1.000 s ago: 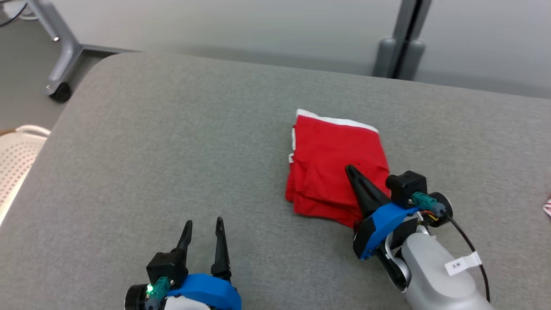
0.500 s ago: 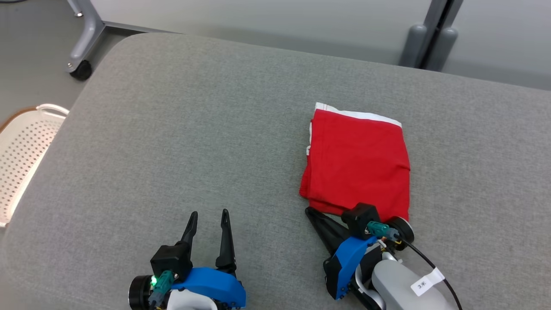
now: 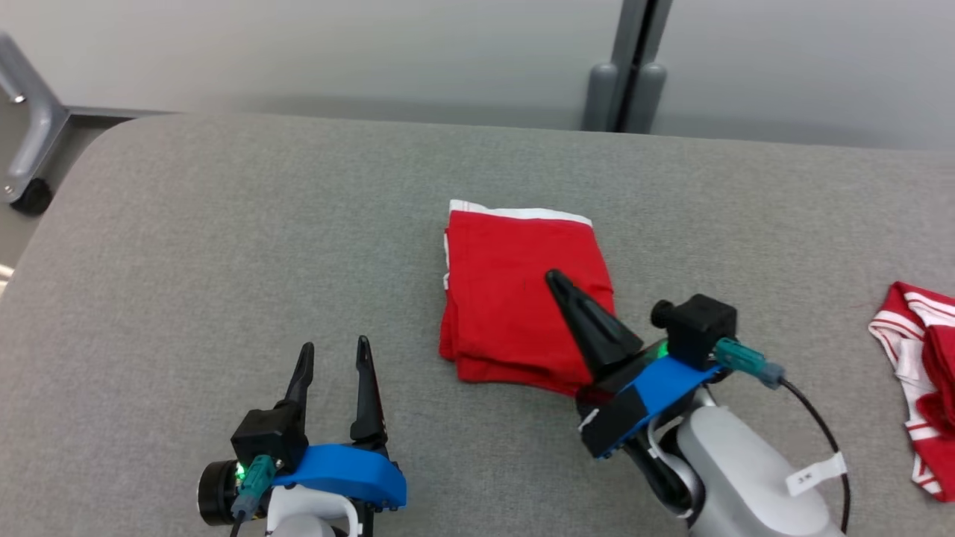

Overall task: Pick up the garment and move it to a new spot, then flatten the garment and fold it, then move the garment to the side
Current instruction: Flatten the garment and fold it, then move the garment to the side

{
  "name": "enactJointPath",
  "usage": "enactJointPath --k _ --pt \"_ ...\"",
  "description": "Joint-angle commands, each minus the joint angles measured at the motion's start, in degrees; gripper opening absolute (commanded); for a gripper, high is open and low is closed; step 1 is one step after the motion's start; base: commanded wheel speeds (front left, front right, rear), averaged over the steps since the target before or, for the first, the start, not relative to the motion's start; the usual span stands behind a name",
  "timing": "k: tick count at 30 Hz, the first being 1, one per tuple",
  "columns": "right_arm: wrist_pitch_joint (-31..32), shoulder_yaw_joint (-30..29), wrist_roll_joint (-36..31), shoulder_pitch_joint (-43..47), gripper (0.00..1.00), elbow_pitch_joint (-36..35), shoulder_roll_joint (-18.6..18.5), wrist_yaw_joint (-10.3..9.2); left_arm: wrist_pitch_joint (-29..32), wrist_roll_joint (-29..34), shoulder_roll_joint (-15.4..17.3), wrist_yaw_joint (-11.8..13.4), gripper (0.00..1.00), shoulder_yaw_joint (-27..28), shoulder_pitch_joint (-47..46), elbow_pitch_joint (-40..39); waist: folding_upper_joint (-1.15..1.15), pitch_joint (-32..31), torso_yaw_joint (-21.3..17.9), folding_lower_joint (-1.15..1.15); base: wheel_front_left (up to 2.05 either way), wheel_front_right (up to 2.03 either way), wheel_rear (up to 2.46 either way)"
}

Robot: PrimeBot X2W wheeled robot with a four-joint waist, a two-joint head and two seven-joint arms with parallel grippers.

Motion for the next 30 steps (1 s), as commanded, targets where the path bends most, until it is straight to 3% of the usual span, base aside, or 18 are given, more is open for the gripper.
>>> enactJointPath --k 1,2,4,5,21,30 --pt "-0.2 -1.9 -0.5 1.6 0.00 -0.7 -0.7 0.01 -0.1 0.6 0.0 -0.2 1.00 0.5 0.5 0.2 0.00 -2.0 -2.5 0.00 0.00 0.00 0.00" --pt "-0.2 -3.7 -1.0 2.4 0.00 -1.0 -0.7 0.01 -0.1 0.7 0.0 -0.1 1.00 1.2 0.6 0.4 0.00 -2.5 -3.3 0.00 0.00 0.00 0.00" --pt "-0.2 -7.2 -2.6 3.8 0.77 -0.7 -0.6 0.02 -0.1 1.1 0.0 -0.2 1.00 1.8 0.9 0.8 0.00 -3.2 -4.6 0.00 0.00 0.00 0.00" --pt "-0.2 -9.0 -2.8 4.8 1.00 -0.4 -0.3 0.02 -0.1 1.3 0.0 -0.3 1.00 2.1 1.0 1.0 0.00 -3.4 -5.2 0.00 0.00 0.00 0.00" --pt "-0.2 -24.2 -13.5 15.4 1.00 4.2 2.1 0.01 -0.1 4.4 0.0 0.0 1.00 8.3 6.3 4.6 0.00 -7.2 -12.0 0.00 0.00 0.00 0.00" --pt "-0.2 -25.5 -14.8 18.2 1.00 4.4 3.0 0.01 -0.1 5.4 0.0 -0.5 1.00 9.6 7.5 4.8 0.00 -7.9 -12.3 0.00 0.00 0.00 0.00"
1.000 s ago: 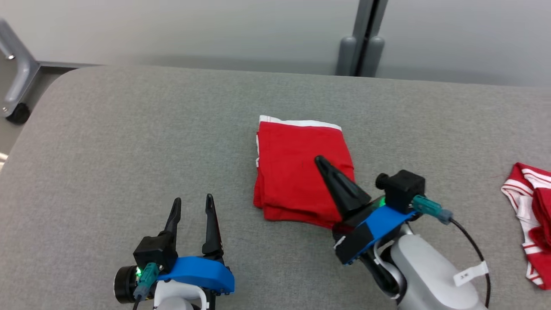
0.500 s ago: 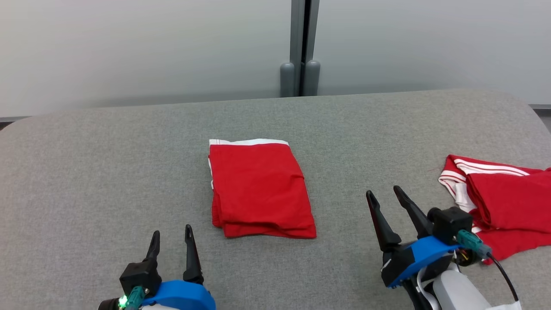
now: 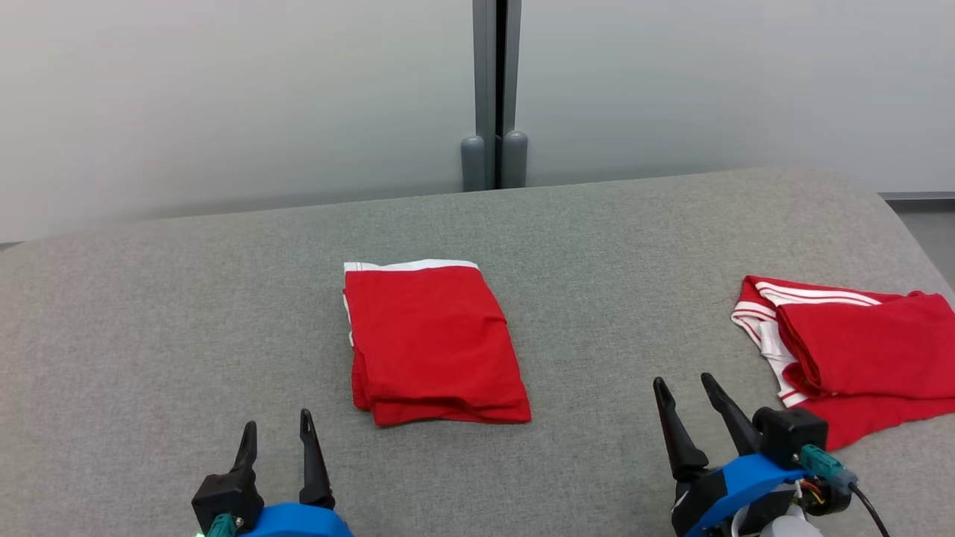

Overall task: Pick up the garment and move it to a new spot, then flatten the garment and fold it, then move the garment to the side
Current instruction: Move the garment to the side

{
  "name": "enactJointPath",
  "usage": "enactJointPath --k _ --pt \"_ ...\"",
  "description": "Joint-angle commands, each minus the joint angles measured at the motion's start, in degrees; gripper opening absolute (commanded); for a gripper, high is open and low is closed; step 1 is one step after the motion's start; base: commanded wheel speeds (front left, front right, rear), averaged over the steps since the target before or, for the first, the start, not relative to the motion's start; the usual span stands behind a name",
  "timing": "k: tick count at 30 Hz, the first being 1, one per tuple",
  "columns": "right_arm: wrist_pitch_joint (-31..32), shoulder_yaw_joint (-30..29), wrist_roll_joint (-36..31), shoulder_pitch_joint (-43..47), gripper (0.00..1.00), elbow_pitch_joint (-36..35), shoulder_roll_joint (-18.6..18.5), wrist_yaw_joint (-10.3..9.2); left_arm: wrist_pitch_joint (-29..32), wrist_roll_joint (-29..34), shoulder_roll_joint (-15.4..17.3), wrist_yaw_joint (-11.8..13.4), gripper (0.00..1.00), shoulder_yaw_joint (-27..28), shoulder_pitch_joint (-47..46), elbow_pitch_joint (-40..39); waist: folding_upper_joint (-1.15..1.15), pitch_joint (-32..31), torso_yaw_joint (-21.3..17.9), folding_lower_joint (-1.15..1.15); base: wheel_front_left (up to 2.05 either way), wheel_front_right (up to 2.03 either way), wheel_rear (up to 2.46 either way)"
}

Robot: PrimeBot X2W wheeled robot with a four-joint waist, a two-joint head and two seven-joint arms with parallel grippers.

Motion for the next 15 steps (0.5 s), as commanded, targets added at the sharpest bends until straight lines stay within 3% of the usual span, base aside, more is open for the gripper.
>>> enactJointPath --k 1,8,15 --pt "-0.2 0.2 0.1 0.9 1.00 0.3 0.1 0.02 -0.1 0.1 0.0 -0.2 1.00 -0.2 0.4 0.1 0.00 0.3 0.5 0.01 0.00 0.00 0.00" --pt "-0.2 -0.4 0.6 -2.5 1.00 0.6 0.1 0.01 -0.1 -0.2 0.1 0.0 1.00 -2.7 -1.7 -0.8 0.00 3.0 4.2 0.01 0.00 0.00 0.00" --pt "-0.2 0.9 0.8 -8.6 1.00 3.9 0.1 0.01 -0.1 -0.9 0.0 0.6 1.00 -6.7 -4.1 -1.2 0.00 7.5 10.3 0.01 0.00 0.00 0.00"
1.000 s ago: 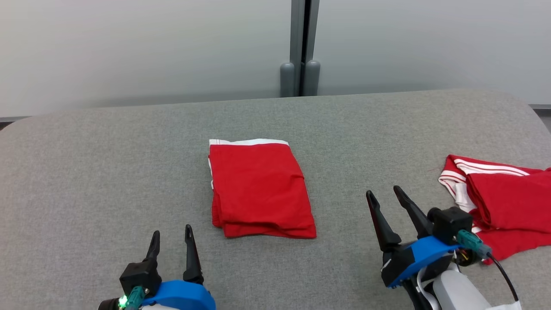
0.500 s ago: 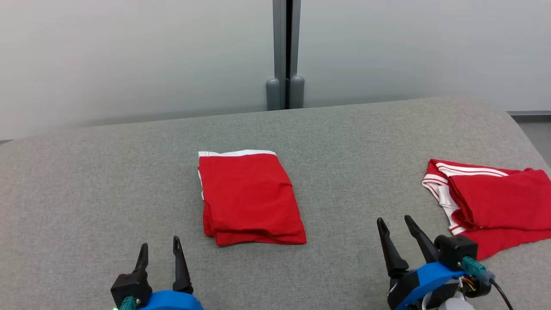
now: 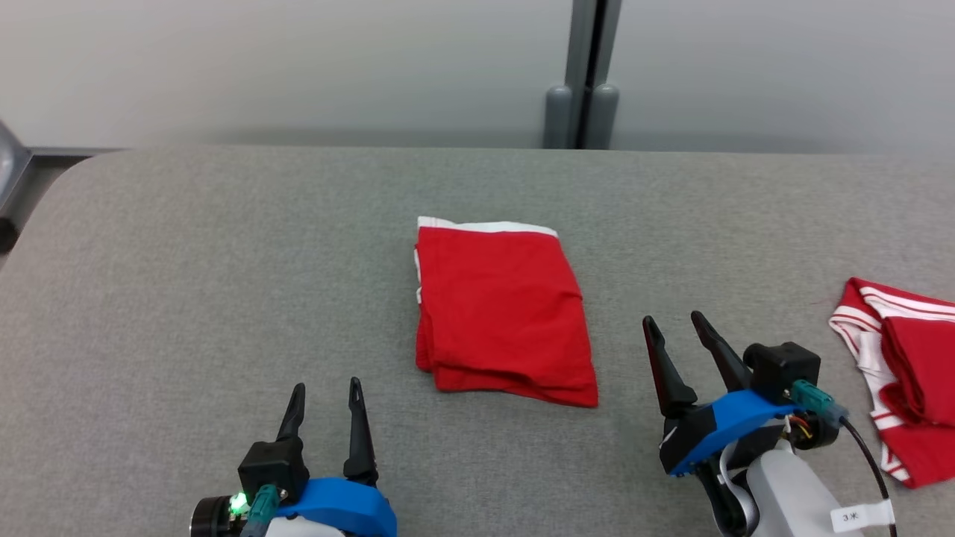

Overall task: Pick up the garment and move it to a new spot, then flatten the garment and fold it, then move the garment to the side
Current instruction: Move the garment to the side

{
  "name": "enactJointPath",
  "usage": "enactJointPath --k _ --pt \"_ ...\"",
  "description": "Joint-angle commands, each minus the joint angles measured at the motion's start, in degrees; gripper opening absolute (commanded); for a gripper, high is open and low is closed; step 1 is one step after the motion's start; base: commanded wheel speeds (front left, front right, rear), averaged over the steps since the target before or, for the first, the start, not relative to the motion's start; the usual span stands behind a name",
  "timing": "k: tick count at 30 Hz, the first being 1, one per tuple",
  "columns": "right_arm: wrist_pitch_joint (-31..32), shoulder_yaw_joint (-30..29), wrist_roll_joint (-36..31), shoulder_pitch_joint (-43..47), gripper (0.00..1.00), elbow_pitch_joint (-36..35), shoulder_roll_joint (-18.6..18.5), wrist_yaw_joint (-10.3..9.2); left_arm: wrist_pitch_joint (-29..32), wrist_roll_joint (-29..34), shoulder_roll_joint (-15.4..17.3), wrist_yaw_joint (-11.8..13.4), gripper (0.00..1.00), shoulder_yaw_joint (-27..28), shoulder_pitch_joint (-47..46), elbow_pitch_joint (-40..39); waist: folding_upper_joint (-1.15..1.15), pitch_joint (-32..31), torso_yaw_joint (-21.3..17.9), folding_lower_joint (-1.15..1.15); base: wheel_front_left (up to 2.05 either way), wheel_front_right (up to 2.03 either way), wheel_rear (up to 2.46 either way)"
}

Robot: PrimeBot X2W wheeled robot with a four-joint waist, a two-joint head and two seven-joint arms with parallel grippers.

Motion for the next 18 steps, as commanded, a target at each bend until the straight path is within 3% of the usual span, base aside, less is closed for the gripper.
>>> enactJointPath --k 1,8,15,16,17,18 --pt "-0.2 0.5 0.2 -2.5 1.00 2.1 -0.1 0.01 -0.1 -0.5 0.0 0.4 1.00 -1.1 -1.4 -0.4 0.00 3.4 3.9 -0.01 0.00 0.00 0.00" --pt "-0.2 -0.8 3.0 -11.6 1.00 12.1 -1.5 0.02 -0.1 -1.4 0.0 1.7 1.00 -4.3 -3.4 -1.3 0.00 8.2 10.3 -0.01 0.00 0.00 0.00" --pt "-0.2 2.0 7.4 -16.1 1.00 18.7 -3.0 0.01 -0.1 -2.2 0.0 2.5 1.00 -6.0 -4.5 -2.5 0.00 10.9 13.6 -0.01 0.00 0.00 0.00" --pt "-0.2 2.7 8.1 -16.2 0.84 19.4 -3.1 0.02 -0.1 -2.3 0.0 2.7 1.00 -6.1 -4.5 -2.7 0.00 11.0 13.7 -0.01 0.00 0.00 0.00" --pt "0.0 3.6 9.1 -16.2 0.34 20.4 -3.0 0.02 -0.1 -2.4 0.0 2.8 1.00 -6.1 -4.4 -2.8 0.00 11.1 13.7 -0.01 0.00 0.00 0.00" --pt "0.0 4.7 9.9 -15.8 0.00 21.3 -2.8 0.06 -0.1 -2.4 0.0 2.9 1.00 -6.2 -4.3 -2.9 0.00 11.1 13.7 -0.01 0.00 0.00 0.00"
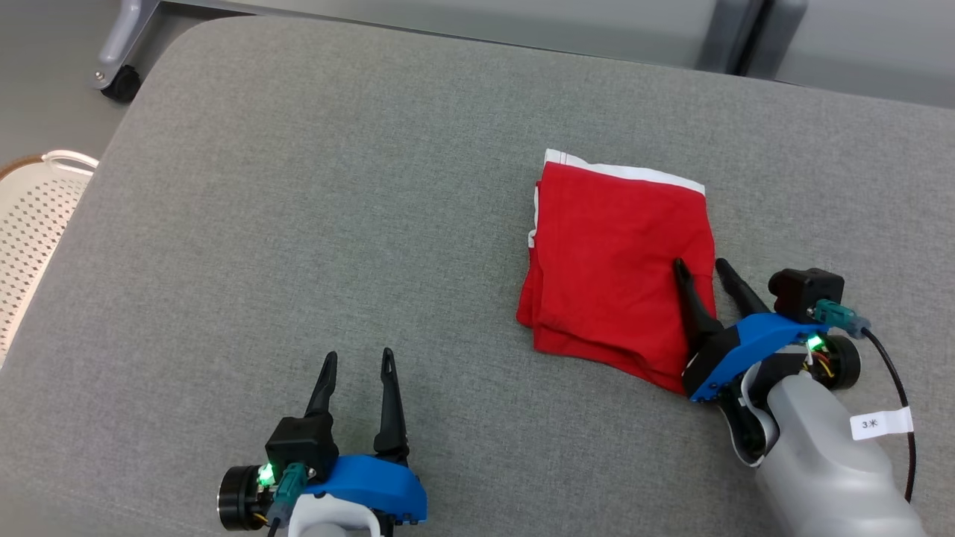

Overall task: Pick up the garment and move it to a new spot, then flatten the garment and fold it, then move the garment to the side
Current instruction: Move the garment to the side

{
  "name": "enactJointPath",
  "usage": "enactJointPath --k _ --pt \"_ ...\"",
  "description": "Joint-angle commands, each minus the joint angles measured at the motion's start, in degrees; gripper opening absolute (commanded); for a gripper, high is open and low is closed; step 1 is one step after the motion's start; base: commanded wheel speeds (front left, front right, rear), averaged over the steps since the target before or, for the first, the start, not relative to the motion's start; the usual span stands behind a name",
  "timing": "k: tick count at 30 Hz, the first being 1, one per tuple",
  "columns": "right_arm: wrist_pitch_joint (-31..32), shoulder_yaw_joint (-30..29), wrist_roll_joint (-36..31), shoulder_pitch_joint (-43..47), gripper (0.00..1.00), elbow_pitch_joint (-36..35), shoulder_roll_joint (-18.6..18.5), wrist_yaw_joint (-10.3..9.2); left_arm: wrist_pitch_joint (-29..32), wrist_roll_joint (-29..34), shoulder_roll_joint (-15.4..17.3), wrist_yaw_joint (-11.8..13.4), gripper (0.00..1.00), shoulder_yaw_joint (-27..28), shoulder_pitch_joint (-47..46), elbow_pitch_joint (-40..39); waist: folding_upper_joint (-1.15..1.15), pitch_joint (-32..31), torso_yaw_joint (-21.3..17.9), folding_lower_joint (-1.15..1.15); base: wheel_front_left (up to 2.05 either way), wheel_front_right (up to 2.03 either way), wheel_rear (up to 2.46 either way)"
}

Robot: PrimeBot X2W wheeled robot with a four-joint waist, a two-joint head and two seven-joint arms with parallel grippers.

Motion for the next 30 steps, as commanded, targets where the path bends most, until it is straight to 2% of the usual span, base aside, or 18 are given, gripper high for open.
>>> enactJointPath --k 1,8,10,15,24,30 --pt "0.2 2.1 2.0 0.7 0.00 2.3 0.4 0.08 -0.1 -0.2 -0.1 0.4 1.00 0.1 -0.6 -0.4 -0.01 0.4 0.2 -0.01 0.00 0.00 0.00" --pt "0.2 3.7 3.9 0.8 0.00 -1.1 -0.9 0.02 -0.1 0.4 -0.1 0.0 1.00 -0.1 -1.1 -0.3 -0.01 -0.7 -3.4 -0.01 0.00 0.00 0.00" --pt "0.1 4.1 4.1 1.1 0.00 -2.8 -0.5 0.02 -0.1 0.5 -0.1 -0.3 1.00 0.1 -1.4 0.1 -0.01 -1.6 -5.6 -0.01 0.00 0.00 0.00" --pt "0.1 5.9 4.5 3.4 0.00 -6.3 0.8 0.02 -0.1 1.1 -0.1 -1.5 1.00 0.6 -2.0 1.4 -0.01 -4.3 -13.5 -0.01 0.00 0.00 0.00" --pt "0.1 11.5 5.8 6.7 0.00 -7.9 2.0 0.02 -0.1 0.9 0.0 -3.0 1.00 1.2 -2.8 4.1 -0.01 -7.5 -30.7 -0.01 0.00 0.00 0.00" --pt "0.1 14.9 7.3 6.9 0.00 -7.1 2.1 0.02 -0.1 0.6 0.0 -3.6 1.00 1.3 -3.2 5.8 -0.01 -7.5 -38.9 -0.01 0.00 0.00 0.00"
